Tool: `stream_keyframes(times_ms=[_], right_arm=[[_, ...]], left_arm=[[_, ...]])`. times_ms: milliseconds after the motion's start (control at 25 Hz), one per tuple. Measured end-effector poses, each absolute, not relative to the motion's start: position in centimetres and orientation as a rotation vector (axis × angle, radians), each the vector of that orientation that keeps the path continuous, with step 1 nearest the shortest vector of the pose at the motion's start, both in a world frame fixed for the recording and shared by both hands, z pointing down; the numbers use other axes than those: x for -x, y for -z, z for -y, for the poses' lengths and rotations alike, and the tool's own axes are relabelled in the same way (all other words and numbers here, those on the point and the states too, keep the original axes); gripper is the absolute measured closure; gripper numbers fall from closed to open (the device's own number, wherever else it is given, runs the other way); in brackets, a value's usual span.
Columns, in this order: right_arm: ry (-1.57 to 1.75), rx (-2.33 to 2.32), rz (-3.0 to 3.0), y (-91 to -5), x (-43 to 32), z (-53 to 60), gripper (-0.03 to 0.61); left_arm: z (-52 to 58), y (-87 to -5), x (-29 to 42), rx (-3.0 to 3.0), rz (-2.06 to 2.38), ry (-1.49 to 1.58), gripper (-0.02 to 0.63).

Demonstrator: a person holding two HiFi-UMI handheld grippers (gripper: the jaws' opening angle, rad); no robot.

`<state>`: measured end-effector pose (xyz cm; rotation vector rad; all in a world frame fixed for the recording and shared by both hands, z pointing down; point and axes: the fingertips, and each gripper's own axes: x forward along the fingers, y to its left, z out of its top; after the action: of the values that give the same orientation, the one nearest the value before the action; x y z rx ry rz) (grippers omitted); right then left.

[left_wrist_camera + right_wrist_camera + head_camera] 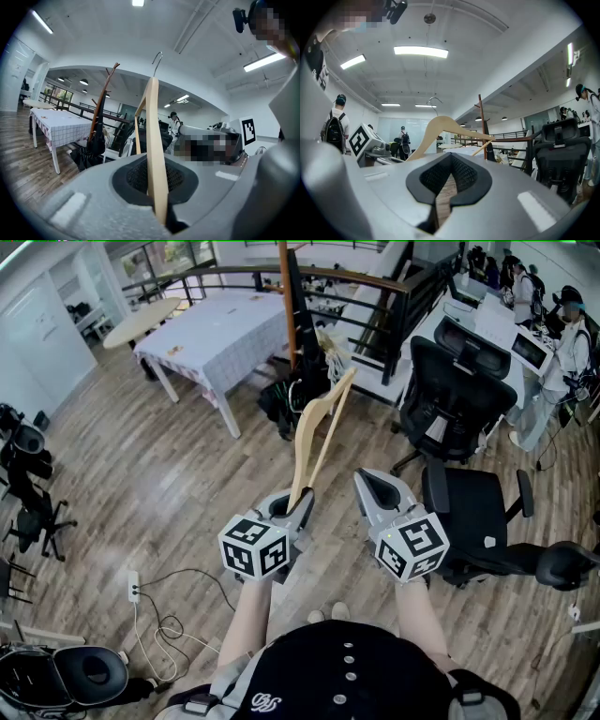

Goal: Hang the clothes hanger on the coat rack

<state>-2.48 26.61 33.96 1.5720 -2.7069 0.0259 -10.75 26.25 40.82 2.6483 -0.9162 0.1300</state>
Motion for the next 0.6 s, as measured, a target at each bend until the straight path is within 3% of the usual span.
stream_keyframes(times_ms=[600], right_arm=[[0.064,-1.474,2.72,-31.6,3.5,-26.4,0.586]], left_arm=[[-25.7,-38.5,11.5,-2.656,0.964,-0.184,0.612]])
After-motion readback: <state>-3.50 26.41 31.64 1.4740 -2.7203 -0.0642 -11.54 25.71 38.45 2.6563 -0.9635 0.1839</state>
